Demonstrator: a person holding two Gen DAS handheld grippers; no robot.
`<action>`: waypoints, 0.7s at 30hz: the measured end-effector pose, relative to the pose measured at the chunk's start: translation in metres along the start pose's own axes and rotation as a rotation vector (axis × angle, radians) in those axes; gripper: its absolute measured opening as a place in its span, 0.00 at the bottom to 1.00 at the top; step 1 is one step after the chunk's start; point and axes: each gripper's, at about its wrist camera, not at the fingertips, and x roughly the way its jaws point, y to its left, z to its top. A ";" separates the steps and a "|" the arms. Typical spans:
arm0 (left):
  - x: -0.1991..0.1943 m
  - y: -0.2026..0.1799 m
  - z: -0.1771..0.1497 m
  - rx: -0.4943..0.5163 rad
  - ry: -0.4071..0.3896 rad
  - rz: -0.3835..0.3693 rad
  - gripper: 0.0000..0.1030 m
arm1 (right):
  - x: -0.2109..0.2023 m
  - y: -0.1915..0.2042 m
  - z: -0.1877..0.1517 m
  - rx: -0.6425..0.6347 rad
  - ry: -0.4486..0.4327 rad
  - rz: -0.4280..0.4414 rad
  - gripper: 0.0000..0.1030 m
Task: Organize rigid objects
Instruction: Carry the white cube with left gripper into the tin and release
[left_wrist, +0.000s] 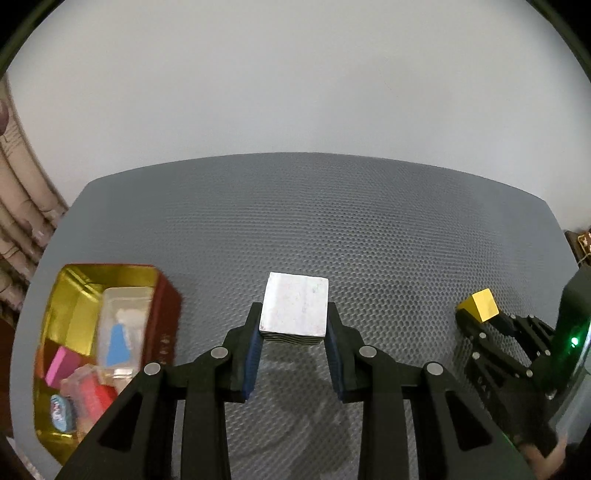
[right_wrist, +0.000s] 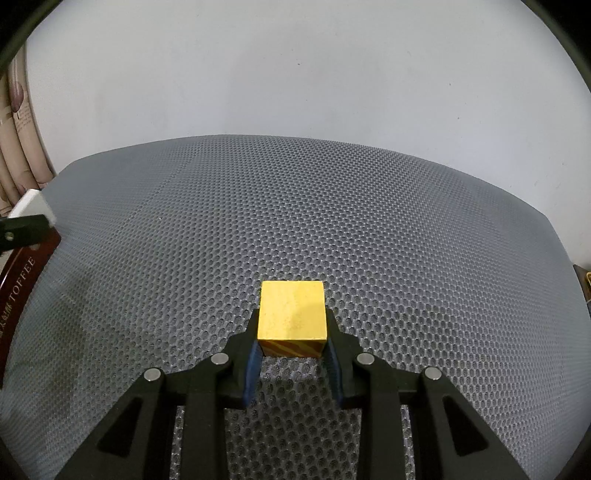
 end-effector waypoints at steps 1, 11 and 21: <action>-0.005 0.003 -0.002 -0.005 -0.002 0.003 0.27 | 0.000 0.000 0.000 0.000 0.000 0.000 0.29; -0.023 0.046 0.022 -0.042 -0.011 0.073 0.27 | 0.000 -0.003 0.008 -0.001 0.000 -0.001 0.29; -0.034 0.115 0.017 -0.147 0.026 0.141 0.27 | -0.002 -0.003 0.006 -0.001 0.000 -0.001 0.29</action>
